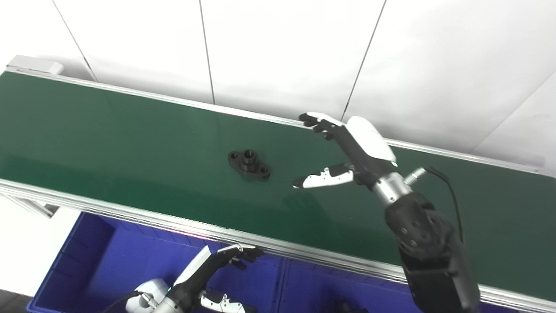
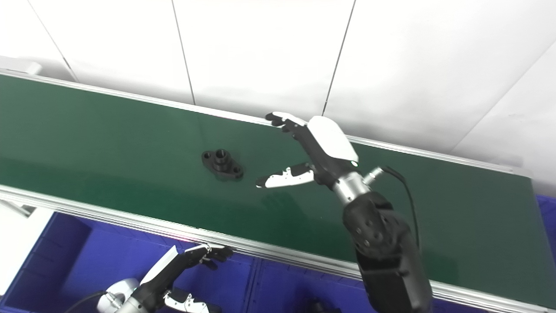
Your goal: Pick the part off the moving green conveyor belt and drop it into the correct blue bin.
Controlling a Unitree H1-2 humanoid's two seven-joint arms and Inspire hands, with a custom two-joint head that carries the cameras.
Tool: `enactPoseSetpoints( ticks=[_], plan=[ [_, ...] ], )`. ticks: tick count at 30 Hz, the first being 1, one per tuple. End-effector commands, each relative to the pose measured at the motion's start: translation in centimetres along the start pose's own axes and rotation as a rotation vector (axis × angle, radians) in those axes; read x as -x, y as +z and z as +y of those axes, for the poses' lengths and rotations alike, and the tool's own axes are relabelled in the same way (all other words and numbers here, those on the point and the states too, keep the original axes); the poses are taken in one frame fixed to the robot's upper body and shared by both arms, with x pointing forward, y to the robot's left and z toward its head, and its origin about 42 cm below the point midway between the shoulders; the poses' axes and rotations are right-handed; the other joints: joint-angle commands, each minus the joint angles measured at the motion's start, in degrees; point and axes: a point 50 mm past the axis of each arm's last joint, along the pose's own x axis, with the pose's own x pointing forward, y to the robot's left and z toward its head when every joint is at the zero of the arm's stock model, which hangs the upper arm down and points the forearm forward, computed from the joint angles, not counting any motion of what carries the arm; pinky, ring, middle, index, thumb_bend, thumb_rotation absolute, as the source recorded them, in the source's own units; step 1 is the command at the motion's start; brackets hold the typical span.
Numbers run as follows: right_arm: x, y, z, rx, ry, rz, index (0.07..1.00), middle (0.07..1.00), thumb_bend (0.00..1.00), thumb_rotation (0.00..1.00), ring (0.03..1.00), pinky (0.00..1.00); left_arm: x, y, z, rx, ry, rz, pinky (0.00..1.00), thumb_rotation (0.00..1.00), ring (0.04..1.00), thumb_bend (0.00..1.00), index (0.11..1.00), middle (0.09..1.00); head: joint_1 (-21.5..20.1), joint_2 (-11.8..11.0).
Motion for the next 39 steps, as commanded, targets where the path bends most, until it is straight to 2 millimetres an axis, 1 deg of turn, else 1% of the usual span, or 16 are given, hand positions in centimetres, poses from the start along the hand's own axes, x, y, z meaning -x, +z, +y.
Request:
enactPoseSetpoints(
  ticks=[1,6,8,12,21,26,31,39],
  plan=[
    [-1.4,1.2,-1.7,0.053,-0.036,-0.031,0.859,0.828,0.83,0.41,0.800,0.73,-0.2,0.6,0.7,0.004,0.017,-0.049,0.65,0.34,0.744,0.87,0.747,0.805,0.1,-0.1],
    [-2.9,1.2,-1.8,0.090,-0.008,-0.019,0.864,0.819,0.82,0.43,0.798,0.74,-0.4,0.5,0.6,0.005,0.016,-0.047,0.66,0.33,0.753,0.86,0.746,0.805,0.0,-0.4],
    [-3.7,1.4,-1.9,0.108,0.011,-0.006,0.870,0.830,0.81,0.43,0.815,0.77,-0.4,0.5,0.6,0.011,0.011,-0.047,0.67,0.32,0.759,0.86,0.749,0.807,-0.1,-0.5],
    [-4.9,1.5,-1.9,0.137,0.034,0.004,0.869,0.833,0.81,0.43,0.820,0.78,-0.5,0.5,0.6,0.012,0.009,-0.047,0.67,0.32,0.763,0.86,0.750,0.809,0.0,-0.5],
    [-6.7,1.2,-1.6,0.209,0.085,0.027,0.864,0.833,0.81,0.44,0.816,0.76,-0.6,0.6,0.5,0.008,0.006,-0.054,0.65,0.32,0.749,0.86,0.745,0.803,0.3,0.0],
    [-7.3,1.4,-1.0,0.283,0.131,0.033,0.862,0.830,0.81,0.42,0.812,0.77,-0.6,0.6,0.5,0.015,0.005,-0.052,0.65,0.32,0.752,0.86,0.740,0.801,0.1,0.2],
    [-7.7,1.4,-0.6,0.339,0.165,0.045,0.845,0.816,0.81,0.40,0.797,0.75,-0.7,0.7,0.4,0.013,0.004,-0.057,0.66,0.32,0.756,0.86,0.739,0.803,0.3,0.5],
    [-6.9,0.2,0.5,0.335,0.206,0.066,0.831,0.799,0.80,0.39,0.777,0.73,-0.7,1.0,0.2,0.012,0.009,-0.068,0.65,0.32,0.751,0.87,0.739,0.801,0.6,0.9]
  ],
)
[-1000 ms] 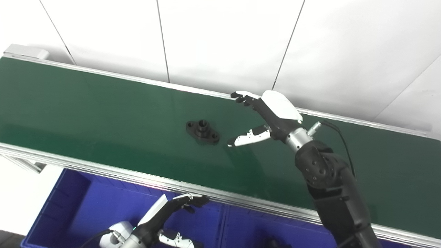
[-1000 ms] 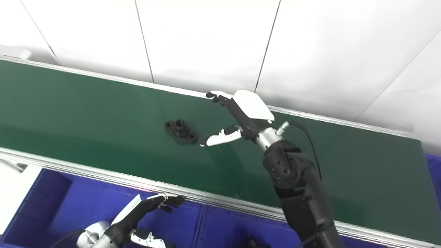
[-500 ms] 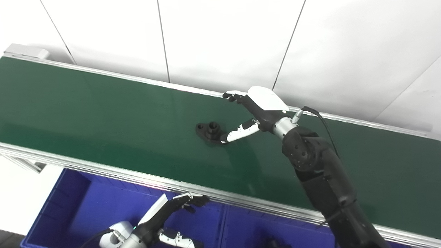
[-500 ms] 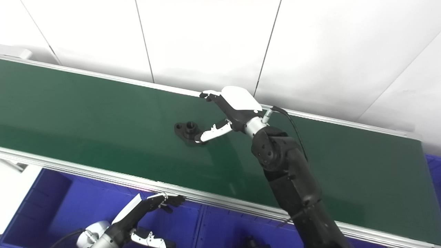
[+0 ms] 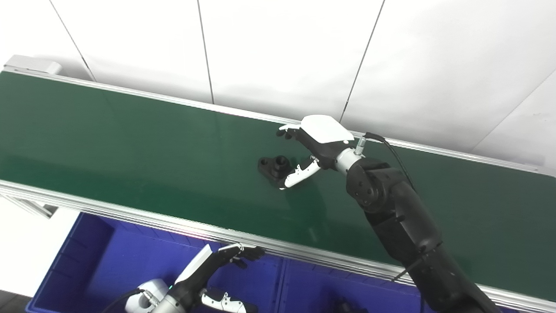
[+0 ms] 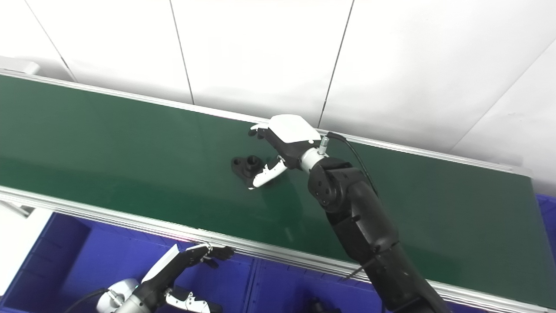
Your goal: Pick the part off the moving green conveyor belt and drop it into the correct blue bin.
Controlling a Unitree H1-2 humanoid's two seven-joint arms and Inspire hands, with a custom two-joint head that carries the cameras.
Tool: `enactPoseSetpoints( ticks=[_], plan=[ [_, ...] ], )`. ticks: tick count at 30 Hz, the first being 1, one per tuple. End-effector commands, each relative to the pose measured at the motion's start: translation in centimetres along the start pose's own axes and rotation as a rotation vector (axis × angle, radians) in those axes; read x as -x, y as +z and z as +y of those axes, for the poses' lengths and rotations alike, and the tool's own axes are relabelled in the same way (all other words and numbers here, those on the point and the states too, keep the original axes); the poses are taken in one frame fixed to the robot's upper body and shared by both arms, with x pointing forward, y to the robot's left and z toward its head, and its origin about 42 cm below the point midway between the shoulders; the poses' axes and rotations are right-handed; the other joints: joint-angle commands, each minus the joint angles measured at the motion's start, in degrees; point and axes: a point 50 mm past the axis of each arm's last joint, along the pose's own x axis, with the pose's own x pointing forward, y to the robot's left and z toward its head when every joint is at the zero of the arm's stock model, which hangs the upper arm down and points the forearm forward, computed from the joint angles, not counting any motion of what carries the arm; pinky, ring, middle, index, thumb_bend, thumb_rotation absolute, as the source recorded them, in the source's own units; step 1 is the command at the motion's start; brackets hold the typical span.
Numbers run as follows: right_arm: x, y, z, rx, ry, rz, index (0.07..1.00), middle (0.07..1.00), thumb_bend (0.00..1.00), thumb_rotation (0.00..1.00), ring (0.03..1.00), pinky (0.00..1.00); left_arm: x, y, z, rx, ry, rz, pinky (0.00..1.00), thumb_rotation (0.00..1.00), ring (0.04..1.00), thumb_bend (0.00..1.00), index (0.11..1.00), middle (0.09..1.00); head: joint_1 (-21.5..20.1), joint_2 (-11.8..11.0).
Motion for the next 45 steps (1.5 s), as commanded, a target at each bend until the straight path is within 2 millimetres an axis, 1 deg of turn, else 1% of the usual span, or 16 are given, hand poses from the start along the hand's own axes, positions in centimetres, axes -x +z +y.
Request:
enactPoseSetpoints(
  ticks=[1,7,10,19,22,28,30,31,34,35,36,38,40,42,44,45],
  plan=[
    [0.2,0.2,-1.3,0.027,-0.033,-0.014,0.833,0.799,0.80,0.40,0.777,0.73,-0.4,1.0,0.3,-0.006,0.013,-0.070,0.65,0.32,0.751,0.86,0.740,0.801,0.0,0.1],
    [1.0,-0.7,0.6,-0.005,-0.019,-0.003,0.831,0.805,0.79,0.35,0.778,0.72,-0.5,1.2,0.2,-0.009,0.021,-0.079,0.64,0.32,0.742,0.87,0.737,0.799,0.4,0.4],
    [1.4,-1.1,1.4,0.007,-0.014,-0.007,0.831,0.807,0.77,0.35,0.781,0.72,-0.4,1.3,0.2,-0.007,0.022,-0.081,0.64,0.31,0.743,0.87,0.736,0.800,0.2,0.6],
    [2.4,-2.0,4.1,0.073,0.024,-0.004,0.813,0.761,0.76,0.28,0.739,0.67,-0.2,1.6,0.1,0.001,0.012,-0.089,0.66,0.29,0.755,0.86,0.742,0.806,0.4,1.1],
    [2.6,-2.2,5.1,0.079,0.011,-0.012,0.789,0.728,0.76,0.22,0.696,0.63,-0.1,1.7,0.1,0.004,0.012,-0.092,0.67,0.29,0.763,0.86,0.741,0.809,0.3,1.3],
    [3.1,-2.1,7.8,0.049,-0.052,-0.049,0.741,0.715,0.74,0.11,0.676,0.61,0.1,1.7,0.0,0.010,0.017,-0.088,0.67,0.28,0.769,0.86,0.742,0.815,0.0,1.1],
    [3.0,-1.9,8.5,0.047,-0.074,-0.043,0.695,0.671,0.71,0.10,0.631,0.57,0.2,1.8,0.1,0.005,0.023,-0.090,0.67,0.29,0.768,0.86,0.742,0.814,-0.4,1.6],
    [2.9,-1.8,8.7,0.046,-0.087,-0.041,0.547,0.612,0.57,0.13,0.570,0.51,0.3,1.9,0.1,0.004,0.026,-0.092,0.67,0.30,0.769,0.86,0.742,0.816,-0.6,1.6],
    [2.9,-1.4,9.3,0.048,-0.140,-0.045,0.504,0.584,0.53,0.13,0.531,0.47,0.6,2.1,0.2,0.015,0.031,-0.095,0.67,0.30,0.770,0.87,0.740,0.817,-1.5,1.3],
    [3.0,-1.2,9.4,0.045,-0.159,-0.047,0.520,0.489,0.52,0.05,0.421,0.35,0.7,2.2,0.3,0.016,0.030,-0.098,0.68,0.29,0.772,0.87,0.743,0.820,-1.5,1.3],
    [3.1,-1.1,9.5,0.033,-0.190,-0.052,0.526,0.456,0.52,0.03,0.383,0.31,0.8,2.3,0.3,0.014,0.033,-0.101,0.68,0.29,0.773,0.87,0.744,0.821,-1.5,1.3],
    [3.2,-1.1,9.8,0.029,-0.238,-0.055,0.493,0.471,0.53,0.00,0.270,0.21,0.9,2.5,0.3,0.015,0.036,-0.104,0.67,0.29,0.767,0.87,0.741,0.816,-1.7,1.5],
    [3.2,-1.2,10.2,0.040,-0.269,-0.051,0.487,0.471,0.53,0.00,0.232,0.18,1.0,2.6,0.3,0.013,0.034,-0.106,0.67,0.28,0.766,0.86,0.741,0.817,-1.9,1.0],
    [3.2,-1.4,10.7,0.057,-0.285,-0.048,0.504,0.410,0.52,0.00,0.234,0.17,1.2,2.6,0.4,0.015,0.035,-0.105,0.67,0.28,0.761,0.86,0.739,0.816,-2.2,1.0],
    [3.3,-1.5,10.9,0.064,-0.292,-0.049,0.517,0.414,0.52,0.00,0.278,0.21,1.2,2.5,0.4,0.023,0.035,-0.101,0.66,0.28,0.760,0.86,0.738,0.817,-2.9,1.0],
    [3.4,-1.5,11.0,0.066,-0.293,-0.049,0.499,0.450,0.53,0.00,0.276,0.22,1.3,2.5,0.5,0.025,0.034,-0.099,0.66,0.27,0.761,0.86,0.738,0.819,-3.1,1.1]
  ],
)
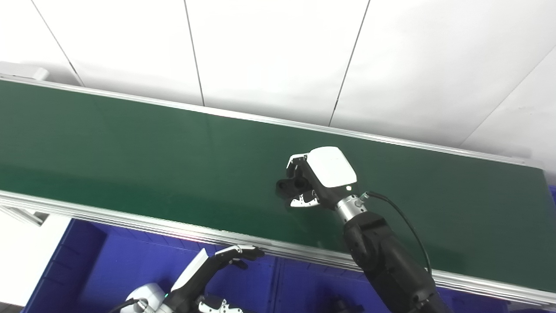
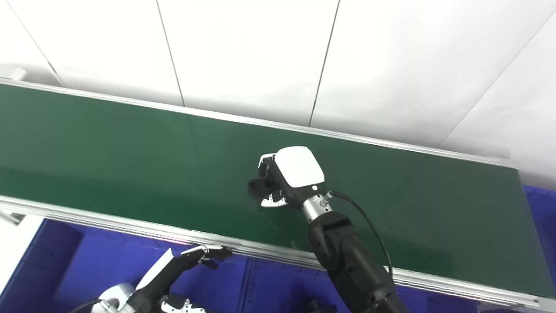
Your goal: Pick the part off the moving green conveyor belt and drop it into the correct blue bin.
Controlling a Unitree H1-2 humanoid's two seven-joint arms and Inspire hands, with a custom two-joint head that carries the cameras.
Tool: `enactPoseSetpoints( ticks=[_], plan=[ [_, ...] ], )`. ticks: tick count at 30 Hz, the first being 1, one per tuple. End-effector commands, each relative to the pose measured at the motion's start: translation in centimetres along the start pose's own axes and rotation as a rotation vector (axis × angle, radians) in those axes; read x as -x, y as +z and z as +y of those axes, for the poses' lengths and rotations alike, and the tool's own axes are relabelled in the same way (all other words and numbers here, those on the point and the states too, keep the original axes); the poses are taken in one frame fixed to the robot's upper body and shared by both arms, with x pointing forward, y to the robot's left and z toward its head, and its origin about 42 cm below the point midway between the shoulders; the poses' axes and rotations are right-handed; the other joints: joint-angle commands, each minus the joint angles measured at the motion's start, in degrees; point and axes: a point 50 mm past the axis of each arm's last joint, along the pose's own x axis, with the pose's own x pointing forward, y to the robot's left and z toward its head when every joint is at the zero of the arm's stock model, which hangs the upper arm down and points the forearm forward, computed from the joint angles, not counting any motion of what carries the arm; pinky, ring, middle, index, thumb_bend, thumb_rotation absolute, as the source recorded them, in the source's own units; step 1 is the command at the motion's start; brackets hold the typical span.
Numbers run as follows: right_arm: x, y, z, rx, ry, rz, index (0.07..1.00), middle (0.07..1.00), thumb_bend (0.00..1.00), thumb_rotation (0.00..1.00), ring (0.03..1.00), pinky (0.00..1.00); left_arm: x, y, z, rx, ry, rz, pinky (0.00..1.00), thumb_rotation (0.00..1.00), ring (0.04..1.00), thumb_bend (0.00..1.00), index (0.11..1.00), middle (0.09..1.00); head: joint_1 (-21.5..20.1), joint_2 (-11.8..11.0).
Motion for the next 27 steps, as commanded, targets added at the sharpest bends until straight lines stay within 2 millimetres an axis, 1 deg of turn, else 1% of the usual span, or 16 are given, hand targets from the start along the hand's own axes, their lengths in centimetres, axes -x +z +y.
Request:
enactPoseSetpoints(
  ticks=[1,2,4,5,6,7,10,13,16,18,20,21,24,25,26,27],
  plan=[
    [0.5,0.3,1.1,0.020,0.043,-0.029,0.512,0.428,0.52,0.00,0.280,0.22,0.2,0.6,0.6,0.014,0.010,-0.043,0.66,0.27,0.760,0.86,0.738,0.819,-0.3,0.2],
    [0.6,0.3,1.1,0.023,0.039,-0.029,0.519,0.416,0.52,0.00,0.282,0.22,0.2,0.6,0.6,0.012,0.010,-0.043,0.66,0.27,0.760,0.86,0.738,0.819,-0.2,0.0],
    [0.7,0.2,1.2,0.029,0.032,-0.032,0.492,0.465,0.53,0.00,0.264,0.20,0.1,0.6,0.6,0.008,0.012,-0.045,0.67,0.29,0.758,0.87,0.737,0.818,-0.2,-0.2],
    [0.8,0.2,1.3,0.034,0.033,-0.035,0.490,0.468,0.53,0.00,0.264,0.20,0.1,0.6,0.6,0.009,0.014,-0.046,0.67,0.29,0.757,0.87,0.737,0.817,-0.2,-0.3],
    [0.9,0.1,1.3,0.040,0.035,-0.039,0.504,0.434,0.52,0.00,0.262,0.20,0.1,0.6,0.6,0.009,0.016,-0.046,0.66,0.29,0.755,0.87,0.735,0.816,-0.2,-0.3],
    [1.0,0.1,1.3,0.046,0.035,-0.044,0.493,0.457,0.53,0.00,0.257,0.19,0.1,0.6,0.6,0.008,0.016,-0.045,0.66,0.29,0.753,0.87,0.735,0.815,-0.3,-0.1],
    [1.2,0.1,1.3,0.046,0.001,-0.060,0.487,0.470,0.53,0.00,0.229,0.17,0.1,0.6,0.6,0.015,0.016,-0.043,0.65,0.30,0.752,0.88,0.734,0.814,-0.3,-0.4],
    [1.4,0.3,0.9,0.041,-0.016,-0.074,0.488,0.474,0.53,0.00,0.257,0.19,0.1,0.7,0.5,0.021,0.013,-0.045,0.66,0.29,0.758,0.88,0.737,0.819,-0.1,-0.3],
    [1.7,0.9,-0.4,0.012,-0.043,-0.092,0.509,0.434,0.52,0.00,0.304,0.24,0.2,0.7,0.4,0.016,0.011,-0.045,0.66,0.29,0.761,0.87,0.739,0.822,0.2,-0.2],
    [1.9,1.4,-1.4,-0.009,-0.065,-0.094,0.503,0.448,0.53,0.00,0.326,0.27,0.2,0.6,0.3,0.015,0.009,-0.044,0.66,0.29,0.760,0.87,0.738,0.821,0.3,-0.3],
    [2.2,1.9,-2.6,-0.025,-0.097,-0.101,0.527,0.426,0.52,0.00,0.352,0.30,0.1,0.6,0.3,0.016,0.008,-0.045,0.66,0.28,0.760,0.86,0.738,0.822,0.4,0.0],
    [2.3,2.2,-3.1,-0.031,-0.114,-0.104,0.527,0.416,0.52,0.00,0.343,0.29,0.1,0.7,0.2,0.016,0.007,-0.046,0.66,0.28,0.756,0.86,0.736,0.820,0.5,0.4],
    [2.7,2.8,-4.5,-0.062,-0.157,-0.111,0.489,0.467,0.53,0.00,0.261,0.21,0.0,0.8,0.2,0.020,0.007,-0.050,0.66,0.26,0.758,0.86,0.733,0.821,0.8,0.6],
    [3.0,3.0,-5.1,-0.080,-0.178,-0.120,0.488,0.468,0.53,0.00,0.253,0.20,0.0,0.8,0.1,0.023,0.008,-0.052,0.66,0.26,0.758,0.86,0.733,0.821,0.9,0.9],
    [3.3,3.2,-5.5,-0.092,-0.192,-0.127,0.487,0.473,0.53,0.00,0.294,0.23,0.0,0.9,0.1,0.026,0.008,-0.052,0.66,0.26,0.759,0.86,0.733,0.821,0.9,0.9],
    [3.7,3.4,-5.9,-0.105,-0.204,-0.132,0.487,0.474,0.53,0.00,0.297,0.23,0.0,0.9,0.1,0.027,0.009,-0.051,0.66,0.26,0.759,0.86,0.733,0.821,0.9,1.2]
  ],
)
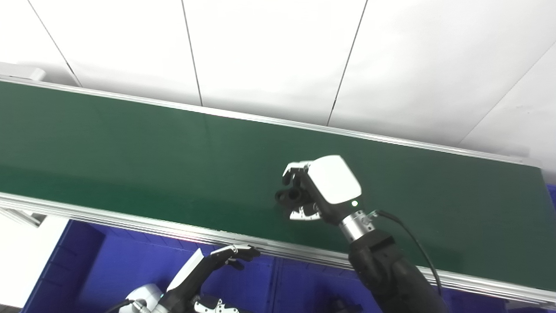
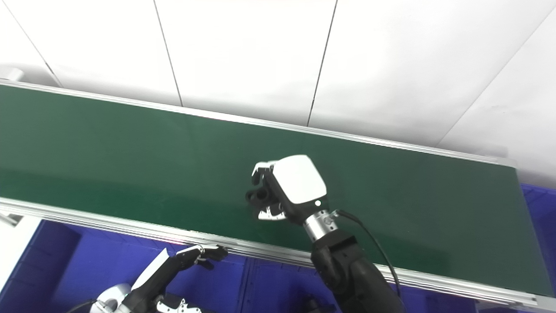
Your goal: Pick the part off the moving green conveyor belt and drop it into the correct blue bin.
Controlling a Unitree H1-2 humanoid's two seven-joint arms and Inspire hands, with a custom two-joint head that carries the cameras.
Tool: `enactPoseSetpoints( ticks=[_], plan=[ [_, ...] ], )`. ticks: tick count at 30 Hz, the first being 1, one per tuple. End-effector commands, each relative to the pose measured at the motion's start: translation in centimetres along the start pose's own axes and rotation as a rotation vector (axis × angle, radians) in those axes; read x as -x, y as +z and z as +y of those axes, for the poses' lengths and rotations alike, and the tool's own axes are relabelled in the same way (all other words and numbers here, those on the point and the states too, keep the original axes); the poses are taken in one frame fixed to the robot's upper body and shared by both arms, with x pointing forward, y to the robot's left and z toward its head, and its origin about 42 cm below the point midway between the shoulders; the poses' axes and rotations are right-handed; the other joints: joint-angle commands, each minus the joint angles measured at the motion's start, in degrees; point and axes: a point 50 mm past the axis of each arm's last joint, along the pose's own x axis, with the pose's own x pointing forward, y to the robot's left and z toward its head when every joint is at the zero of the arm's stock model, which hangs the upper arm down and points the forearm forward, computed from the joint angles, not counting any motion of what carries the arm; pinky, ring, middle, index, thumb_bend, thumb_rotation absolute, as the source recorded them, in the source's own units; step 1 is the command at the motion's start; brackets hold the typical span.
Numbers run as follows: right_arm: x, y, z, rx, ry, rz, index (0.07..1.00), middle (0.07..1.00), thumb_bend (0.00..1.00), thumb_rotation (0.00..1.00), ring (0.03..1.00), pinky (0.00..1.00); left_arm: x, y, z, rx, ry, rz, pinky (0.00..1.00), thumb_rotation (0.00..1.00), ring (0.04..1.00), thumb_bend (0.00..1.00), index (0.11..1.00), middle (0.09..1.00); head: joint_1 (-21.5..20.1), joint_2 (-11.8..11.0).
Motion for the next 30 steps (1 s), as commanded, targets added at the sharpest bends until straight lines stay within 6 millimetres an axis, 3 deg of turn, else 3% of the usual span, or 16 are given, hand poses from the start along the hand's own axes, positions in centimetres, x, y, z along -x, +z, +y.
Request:
enactPoseSetpoints(
  ticks=[1,5,8,11,19,21,23,26,29,30],
  plan=[
    [-0.1,1.1,-1.8,-0.031,-0.072,-0.050,0.488,0.476,0.53,0.00,0.321,0.25,0.0,0.8,0.1,0.009,0.012,-0.055,0.66,0.27,0.757,0.86,0.731,0.820,0.1,0.1],
    [0.9,1.7,-2.7,-0.053,-0.098,-0.045,0.488,0.479,0.53,0.00,0.354,0.28,0.0,1.0,0.1,0.006,0.012,-0.060,0.66,0.27,0.762,0.86,0.731,0.822,0.0,1.3],
    [1.7,2.2,-3.3,-0.076,-0.116,-0.037,0.487,0.476,0.53,0.00,0.318,0.25,0.1,1.1,0.2,0.005,0.014,-0.065,0.67,0.28,0.761,0.86,0.732,0.822,-0.1,2.1],
    [3.3,2.5,-3.3,-0.094,-0.119,-0.025,0.537,0.427,0.52,0.00,0.354,0.28,0.3,1.5,0.2,0.006,0.018,-0.074,0.69,0.27,0.769,0.86,0.740,0.826,-0.2,3.3],
    [7.5,3.9,-1.8,-0.202,-0.105,0.052,0.487,0.471,0.53,0.00,0.207,0.15,0.7,2.0,0.4,0.025,0.015,-0.081,0.72,0.28,0.791,0.83,0.755,0.839,-0.7,5.9],
    [8.6,4.5,-1.5,-0.233,-0.104,0.067,0.487,0.470,0.53,0.00,0.203,0.15,0.9,2.1,0.6,0.020,0.014,-0.082,0.73,0.29,0.796,0.82,0.759,0.842,-1.2,7.1],
    [9.7,5.1,-1.4,-0.268,-0.103,0.083,0.487,0.475,0.53,0.00,0.275,0.20,1.2,2.2,0.9,0.013,0.012,-0.084,0.74,0.30,0.802,0.81,0.766,0.846,-1.8,8.8],
    [11.1,6.0,-1.4,-0.307,-0.109,0.110,0.487,0.472,0.53,0.00,0.221,0.16,1.4,2.5,1.5,0.006,0.010,-0.089,0.76,0.33,0.811,0.80,0.780,0.852,-2.4,10.8],
    [12.5,6.8,-1.3,-0.328,-0.095,0.160,0.487,0.474,0.53,0.00,0.258,0.19,1.5,2.7,1.9,0.013,0.014,-0.093,0.77,0.35,0.815,0.81,0.781,0.852,-3.0,12.3],
    [13.0,7.0,-1.3,-0.345,-0.092,0.177,0.487,0.474,0.53,0.00,0.262,0.20,1.5,2.9,2.1,0.016,0.017,-0.099,0.77,0.35,0.815,0.81,0.780,0.851,-3.4,13.8]
  ],
)
